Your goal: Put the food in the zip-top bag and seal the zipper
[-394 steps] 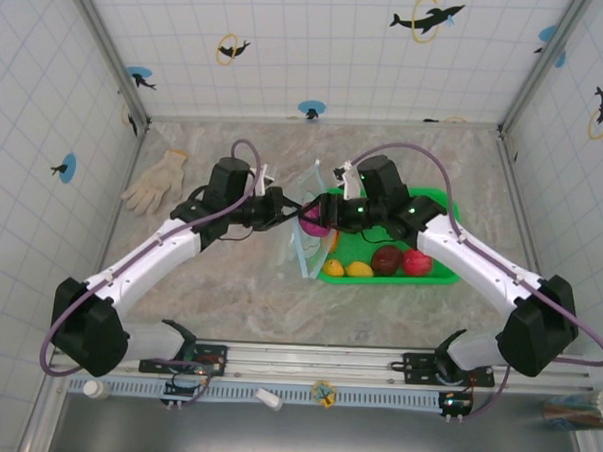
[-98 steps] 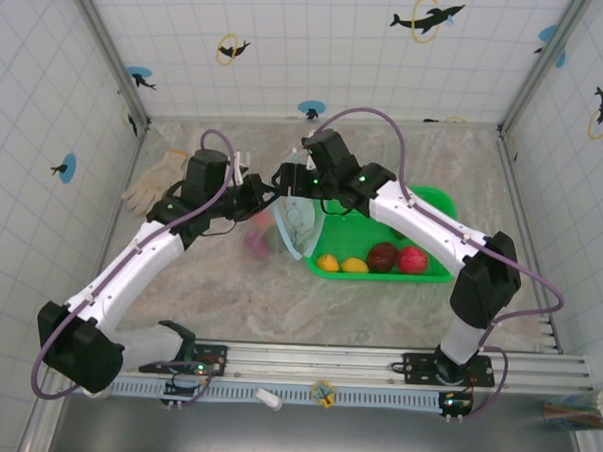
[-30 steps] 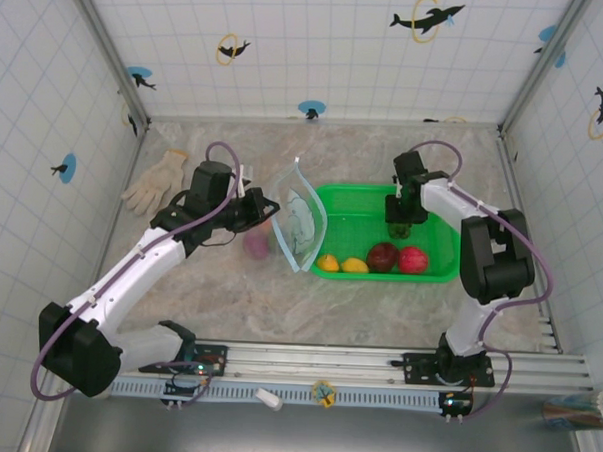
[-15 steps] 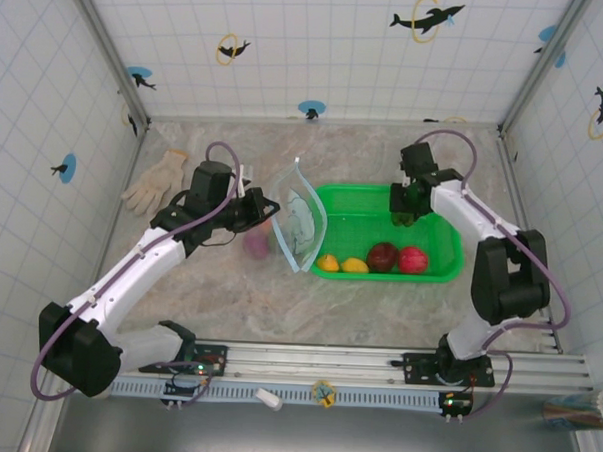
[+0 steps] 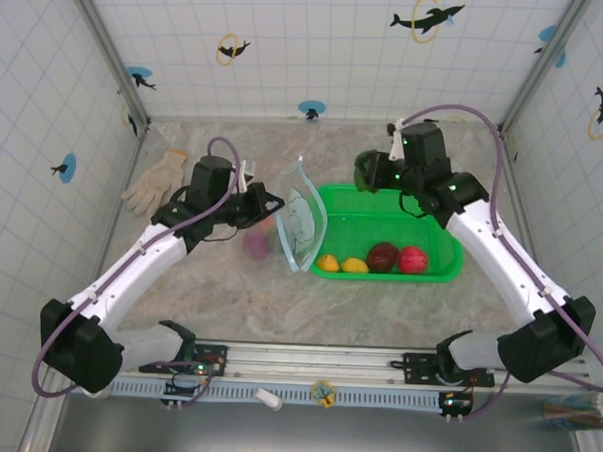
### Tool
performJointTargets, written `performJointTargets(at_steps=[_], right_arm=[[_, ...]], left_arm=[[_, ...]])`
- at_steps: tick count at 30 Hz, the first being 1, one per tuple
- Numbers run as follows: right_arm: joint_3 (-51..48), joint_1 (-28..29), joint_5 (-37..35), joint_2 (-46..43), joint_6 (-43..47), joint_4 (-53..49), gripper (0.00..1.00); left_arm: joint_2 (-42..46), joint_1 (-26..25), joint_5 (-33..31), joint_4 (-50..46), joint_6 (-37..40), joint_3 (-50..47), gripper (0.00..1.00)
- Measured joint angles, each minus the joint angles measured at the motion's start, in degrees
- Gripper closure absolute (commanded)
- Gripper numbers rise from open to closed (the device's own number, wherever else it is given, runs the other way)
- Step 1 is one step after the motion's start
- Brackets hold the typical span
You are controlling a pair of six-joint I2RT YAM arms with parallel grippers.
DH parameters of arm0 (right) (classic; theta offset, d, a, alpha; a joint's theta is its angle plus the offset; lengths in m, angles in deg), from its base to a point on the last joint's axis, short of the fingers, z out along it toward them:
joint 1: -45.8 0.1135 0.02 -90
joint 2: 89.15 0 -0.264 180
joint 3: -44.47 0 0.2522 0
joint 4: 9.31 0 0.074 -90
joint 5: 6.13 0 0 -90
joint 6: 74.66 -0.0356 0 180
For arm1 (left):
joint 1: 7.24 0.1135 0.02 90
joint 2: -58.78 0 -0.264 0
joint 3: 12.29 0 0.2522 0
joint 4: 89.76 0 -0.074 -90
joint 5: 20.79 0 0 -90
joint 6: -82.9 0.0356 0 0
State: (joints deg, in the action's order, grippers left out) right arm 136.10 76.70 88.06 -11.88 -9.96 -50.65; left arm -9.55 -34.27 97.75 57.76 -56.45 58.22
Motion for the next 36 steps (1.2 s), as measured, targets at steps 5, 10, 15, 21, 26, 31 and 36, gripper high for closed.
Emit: performJointTargets(at_steps=[5, 10, 15, 21, 26, 31, 36], right_arm=[[0.96, 9.44, 1.73, 1.03, -2.19, 3.76, 0.52], [0.76, 14.95, 1.2, 4.04, -3.15, 3.96, 0.52], [0.22, 17.62, -0.17, 6.49, -3.87, 4.61, 0.52], [1.05, 18.03, -3.48, 11.89, -4.66, 3.39, 0.51], [7.21, 18.27, -3.93, 20.57, -4.46, 0.13, 0.5], [13.29, 19.04, -4.87, 25.97, -3.63, -2.03, 0.5], [14.05, 19.06, -5.01, 26.38, -3.34, -1.53, 0.27]], left_arm=[[-0.5, 0.0, 0.87, 0.46, -0.68, 0.33, 1.0], [-0.79, 0.0, 1.03, 1.36, -1.53, 1.03, 1.0], [-0.79, 0.0, 1.03, 1.66, -1.73, 1.29, 1.0], [-0.76, -0.13, 0.63, 1.49, -1.75, 1.6, 1.0], [-0.76, -0.26, 0.83, 1.57, -1.75, 1.62, 1.0], [-0.76, 0.33, -0.28, 1.38, -1.88, 1.62, 1.0], [-0.76, 0.46, -1.2, 1.27, -1.92, 1.62, 1.0]])
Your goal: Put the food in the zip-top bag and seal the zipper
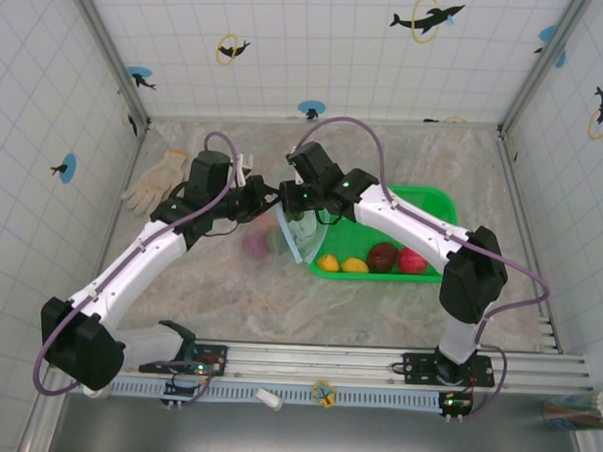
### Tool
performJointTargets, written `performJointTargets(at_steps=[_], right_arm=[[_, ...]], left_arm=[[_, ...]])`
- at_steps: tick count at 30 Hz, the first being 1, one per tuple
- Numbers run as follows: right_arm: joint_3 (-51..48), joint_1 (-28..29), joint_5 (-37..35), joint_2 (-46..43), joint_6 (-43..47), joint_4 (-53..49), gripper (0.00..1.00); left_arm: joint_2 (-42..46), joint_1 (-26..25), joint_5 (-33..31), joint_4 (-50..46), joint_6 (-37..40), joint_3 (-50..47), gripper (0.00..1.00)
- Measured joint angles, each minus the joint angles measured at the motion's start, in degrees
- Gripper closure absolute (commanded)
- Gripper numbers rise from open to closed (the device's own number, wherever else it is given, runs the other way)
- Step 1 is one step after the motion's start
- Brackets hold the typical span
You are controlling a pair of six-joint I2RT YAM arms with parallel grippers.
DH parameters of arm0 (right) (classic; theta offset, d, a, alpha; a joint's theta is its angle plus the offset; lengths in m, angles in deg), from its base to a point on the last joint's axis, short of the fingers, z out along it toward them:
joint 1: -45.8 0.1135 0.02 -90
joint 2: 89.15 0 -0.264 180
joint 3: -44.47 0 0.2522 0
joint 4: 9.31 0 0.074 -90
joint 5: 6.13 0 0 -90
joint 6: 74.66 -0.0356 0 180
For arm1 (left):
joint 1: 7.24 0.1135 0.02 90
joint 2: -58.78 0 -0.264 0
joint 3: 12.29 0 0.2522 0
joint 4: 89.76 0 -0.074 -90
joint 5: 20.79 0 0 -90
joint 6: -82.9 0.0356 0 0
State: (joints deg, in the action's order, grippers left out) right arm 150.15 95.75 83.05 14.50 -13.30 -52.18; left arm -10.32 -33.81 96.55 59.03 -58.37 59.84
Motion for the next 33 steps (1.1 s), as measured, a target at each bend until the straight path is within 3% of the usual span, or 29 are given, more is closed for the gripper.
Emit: performJointTargets(at_steps=[1, 4, 18, 26, 33], right_arm=[[0.26, -0.09, 0.02, 0.17, 0.17, -0.17, 0.19], [2.21, -0.79, -0.13, 1.49, 0.61, -1.11, 0.14], [3.32, -1.86, 2.38, 0.2, 2.25, -1.16, 0.22], [1.57, -5.05, 3.65, -8.9, 2.25, -0.72, 0.23], [-6.45, -13.38, 8.57, -24.09, 1.62, 1.6, 0.22]], left_arm=[[0.0, 0.11, -0.31, -0.09, 0.02, 0.0, 1.0], [0.04, 0.83, -1.27, -0.28, -0.02, 0.13, 1.0], [0.2, 1.11, -0.09, 1.84, -0.76, 0.15, 1.0], [1.25, 1.16, 0.0, 1.4, -0.7, 4.24, 1.0], [2.64, 1.18, -0.81, -1.27, 0.09, 1.46, 1.0]])
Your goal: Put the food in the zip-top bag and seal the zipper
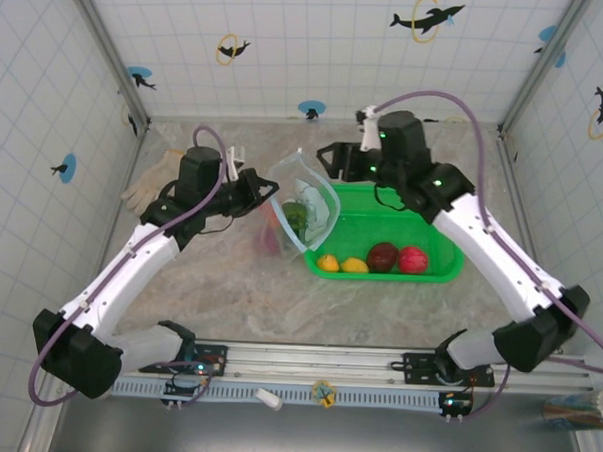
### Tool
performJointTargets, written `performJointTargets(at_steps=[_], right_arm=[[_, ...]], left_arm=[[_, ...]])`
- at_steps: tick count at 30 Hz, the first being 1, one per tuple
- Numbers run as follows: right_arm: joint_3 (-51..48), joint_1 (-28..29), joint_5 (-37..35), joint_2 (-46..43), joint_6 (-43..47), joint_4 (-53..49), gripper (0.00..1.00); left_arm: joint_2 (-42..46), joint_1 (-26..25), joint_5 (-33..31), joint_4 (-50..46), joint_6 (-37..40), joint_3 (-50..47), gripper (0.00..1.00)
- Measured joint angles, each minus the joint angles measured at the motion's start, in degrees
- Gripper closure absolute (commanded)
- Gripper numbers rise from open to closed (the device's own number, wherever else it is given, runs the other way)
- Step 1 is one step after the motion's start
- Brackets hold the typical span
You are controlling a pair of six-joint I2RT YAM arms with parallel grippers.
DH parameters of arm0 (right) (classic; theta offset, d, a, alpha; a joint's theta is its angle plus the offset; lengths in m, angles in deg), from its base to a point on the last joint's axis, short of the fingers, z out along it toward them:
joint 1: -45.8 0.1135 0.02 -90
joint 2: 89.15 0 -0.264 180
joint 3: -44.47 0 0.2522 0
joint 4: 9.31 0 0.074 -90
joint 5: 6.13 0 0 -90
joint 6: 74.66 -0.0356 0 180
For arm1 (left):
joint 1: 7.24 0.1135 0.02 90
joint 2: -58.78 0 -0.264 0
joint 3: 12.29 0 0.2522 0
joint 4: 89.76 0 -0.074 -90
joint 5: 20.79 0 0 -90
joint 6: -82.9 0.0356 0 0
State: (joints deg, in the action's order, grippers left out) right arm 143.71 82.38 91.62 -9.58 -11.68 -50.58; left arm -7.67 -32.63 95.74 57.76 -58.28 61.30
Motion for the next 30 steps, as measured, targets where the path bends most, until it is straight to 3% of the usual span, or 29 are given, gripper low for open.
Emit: performJointTargets(at_steps=[6, 13, 22, 27, 30], right_arm=[[-5.57, -0.81, 0.24, -2.32, 0.7, -3.69, 0.33], [-21.29, -1.68, -2.16, -6.45, -0.63, -10.34, 0.34], [-22.67, 3.41, 3.28, 2.58, -0.55, -10.54, 0.48], [-22.64, 5.46, 6.03, 7.34, -0.74, -8.52, 0.49], [-22.64, 5.81, 6.4, 8.98, -0.79, -6.99, 0.54]], left_arm=[[0.04, 0.0, -0.87, -1.07, 0.5, -0.85, 1.0], [0.07, 0.0, -2.84, -2.62, 1.9, -0.04, 1.0], [0.09, 0.0, -3.06, -3.17, 2.6, -0.04, 1.0], [0.22, 0.0, -3.06, -3.54, 3.17, -0.04, 1.0], [0.48, 0.0, -3.1, -3.67, 3.19, -0.04, 1.0]])
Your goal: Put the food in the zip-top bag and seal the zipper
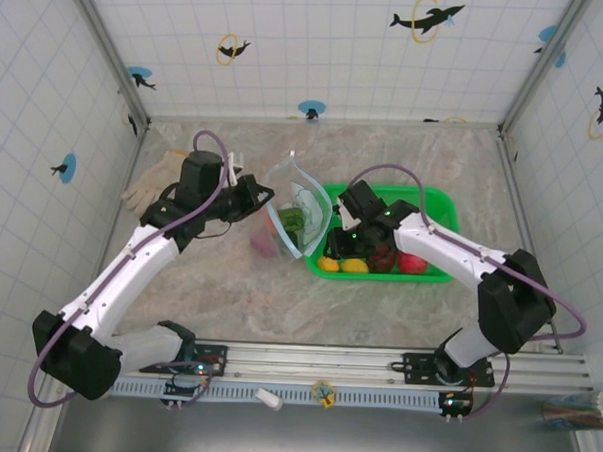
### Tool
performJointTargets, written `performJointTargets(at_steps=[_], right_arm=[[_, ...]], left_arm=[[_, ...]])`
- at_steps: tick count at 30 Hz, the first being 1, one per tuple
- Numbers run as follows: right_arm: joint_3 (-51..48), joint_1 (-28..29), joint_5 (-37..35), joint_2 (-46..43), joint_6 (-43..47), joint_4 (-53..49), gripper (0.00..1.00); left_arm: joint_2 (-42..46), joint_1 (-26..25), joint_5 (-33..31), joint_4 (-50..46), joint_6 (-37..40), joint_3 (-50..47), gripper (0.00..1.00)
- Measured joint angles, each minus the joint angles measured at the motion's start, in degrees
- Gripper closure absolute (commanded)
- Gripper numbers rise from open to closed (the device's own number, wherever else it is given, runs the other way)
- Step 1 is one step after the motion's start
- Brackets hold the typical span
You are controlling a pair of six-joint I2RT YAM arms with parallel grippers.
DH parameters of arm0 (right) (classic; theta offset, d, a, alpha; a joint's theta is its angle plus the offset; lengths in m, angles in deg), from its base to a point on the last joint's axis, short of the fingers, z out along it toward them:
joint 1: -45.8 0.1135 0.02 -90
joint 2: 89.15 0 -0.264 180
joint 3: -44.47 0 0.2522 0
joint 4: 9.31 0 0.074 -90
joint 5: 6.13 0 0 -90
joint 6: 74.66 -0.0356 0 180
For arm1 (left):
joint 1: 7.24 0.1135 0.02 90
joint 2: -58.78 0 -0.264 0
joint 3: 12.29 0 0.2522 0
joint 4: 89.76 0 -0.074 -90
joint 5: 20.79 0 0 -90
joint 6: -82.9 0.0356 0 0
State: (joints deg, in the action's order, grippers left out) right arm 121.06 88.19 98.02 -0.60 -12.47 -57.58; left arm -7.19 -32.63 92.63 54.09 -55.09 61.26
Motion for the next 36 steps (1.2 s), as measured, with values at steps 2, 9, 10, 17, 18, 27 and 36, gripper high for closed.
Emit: performJointTargets(at_steps=[2, 9, 10, 17, 18, 27, 36], right_arm=[[-0.02, 0.02, 0.04, 0.72, -0.02, 0.94, 0.57], [0.0, 0.0, -0.02, 2.84, -0.26, 4.07, 0.64], [0.0, 0.0, 0.07, 3.1, -0.28, 4.5, 0.65], [0.0, 0.74, 0.28, 4.9, -0.2, 6.01, 0.75], [-0.02, 0.79, 0.28, 5.11, -0.13, 5.99, 0.76], [-1.84, 0.9, 0.07, 5.2, 0.15, 6.38, 0.94], [-1.77, -1.49, -1.97, 1.92, 0.59, 4.39, 0.99]], left_arm=[[0.22, 0.0, -0.04, -0.15, 0.02, 0.0, 1.0], [0.37, 0.0, -0.15, -0.39, 0.17, 0.0, 1.0], [0.37, 0.0, -0.15, -0.39, 0.2, 0.0, 1.0], [0.37, 0.0, -0.15, -0.94, 0.2, 0.0, 1.0], [0.37, 0.0, -0.15, -0.98, 0.2, 0.0, 1.0], [0.35, 0.0, -0.15, -0.98, 0.22, 0.0, 1.0], [0.28, 0.0, -0.13, -0.96, 0.22, 0.0, 1.0]])
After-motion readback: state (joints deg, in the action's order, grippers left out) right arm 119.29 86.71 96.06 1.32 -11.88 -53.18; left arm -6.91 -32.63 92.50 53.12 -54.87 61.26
